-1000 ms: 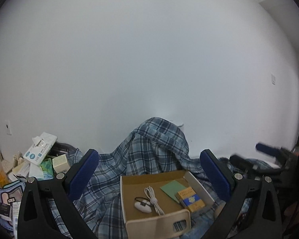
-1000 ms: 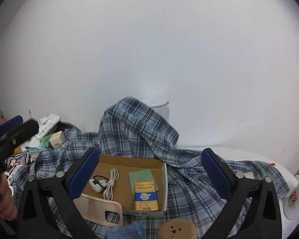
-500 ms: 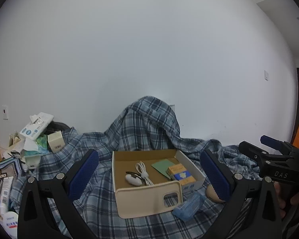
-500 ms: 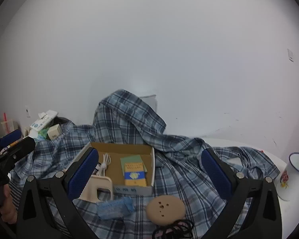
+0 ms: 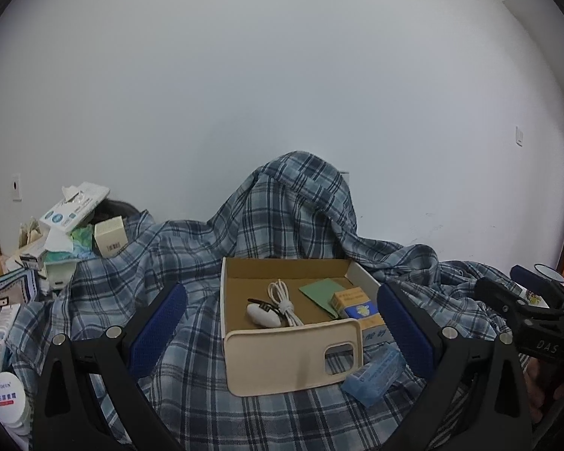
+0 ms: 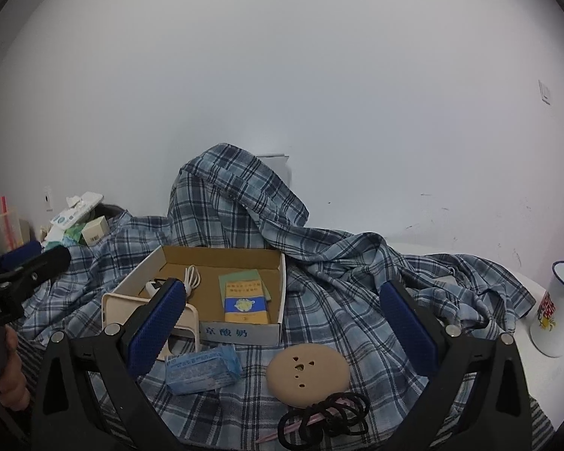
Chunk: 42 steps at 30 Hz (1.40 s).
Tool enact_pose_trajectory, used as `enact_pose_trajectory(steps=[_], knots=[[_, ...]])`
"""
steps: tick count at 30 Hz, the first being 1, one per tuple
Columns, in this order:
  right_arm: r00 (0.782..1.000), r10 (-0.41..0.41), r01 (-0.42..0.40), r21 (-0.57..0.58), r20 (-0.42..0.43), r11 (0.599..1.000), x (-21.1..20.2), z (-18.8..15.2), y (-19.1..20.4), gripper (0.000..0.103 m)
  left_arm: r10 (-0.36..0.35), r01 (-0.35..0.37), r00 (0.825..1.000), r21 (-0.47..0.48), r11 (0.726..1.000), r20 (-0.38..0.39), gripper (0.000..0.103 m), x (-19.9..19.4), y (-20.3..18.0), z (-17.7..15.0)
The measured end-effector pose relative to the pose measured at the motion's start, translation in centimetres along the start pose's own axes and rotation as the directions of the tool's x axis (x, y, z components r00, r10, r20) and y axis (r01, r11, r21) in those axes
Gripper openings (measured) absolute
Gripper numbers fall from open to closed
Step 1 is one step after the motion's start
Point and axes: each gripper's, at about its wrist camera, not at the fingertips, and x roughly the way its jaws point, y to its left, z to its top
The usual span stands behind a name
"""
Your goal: Organize soft objects
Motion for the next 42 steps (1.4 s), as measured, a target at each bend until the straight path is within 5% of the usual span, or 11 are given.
enact_pose_trajectory(steps=[9, 12, 14, 23, 31, 33, 35, 39, 42], knots=[[1.000, -0.007, 0.007, -0.010, 0.004, 1.000, -0.1, -0.1, 0.1, 0.103, -0.001, 0.000, 1.000, 0.032, 0.999, 0.030, 0.099, -0.5, -0.5, -0.1], [1.000, -0.007, 0.008, -0.019, 0.009, 1.000, -0.1, -0.1, 0.3, 0.103, 0.011, -0.012, 1.000, 0.059, 0.998, 0.015, 0.056, -0.1, -1.1, -0.1], [1.000, -0.006, 0.006, -0.024, 0.011, 1.000, -0.1, -0.2, 0.3, 0.103, 0.013, -0.012, 1.000, 0.070, 0.997, -0.011, 0.013, 0.3, -1.2, -0.1], [1.000, -0.005, 0.005, -0.026, 0.016, 1.000, -0.2, -0.2, 0.3, 0.103, 0.006, -0.007, 1.000, 0.068, 0.998, 0.005, 0.004, 0.0, -1.1, -0.2], [1.000, -0.004, 0.005, -0.026, 0.015, 1.000, -0.2, -0.2, 0.3, 0.103, 0.012, -0.012, 1.000, 0.061, 0.998, -0.003, 0.005, 0.1, -1.0, -0.2], [1.000, -0.006, 0.006, -0.025, 0.015, 1.000, -0.2, -0.2, 0.3, 0.103, 0.009, -0.009, 1.000, 0.053, 0.999, -0.008, 0.025, 0.2, -0.9, -0.3], [1.000, -0.005, 0.005, -0.022, 0.016, 1.000, -0.3, -0.2, 0.4, 0.103, 0.024, -0.024, 1.000, 0.048, 0.999, -0.001, 0.103, 0.1, -0.9, -0.3], [1.000, -0.004, 0.005, -0.021, 0.017, 1.000, -0.3, -0.3, 0.3, 0.103, 0.007, -0.015, 0.993, 0.066, 0.998, 0.120, 0.103, -2.0, -1.3, -0.1], [1.000, -0.005, 0.005, -0.021, 0.015, 1.000, -0.2, -0.3, 0.4, 0.103, 0.017, -0.028, 0.995, 0.105, 0.994, 0.100, 0.103, -1.8, -2.0, -0.1]])
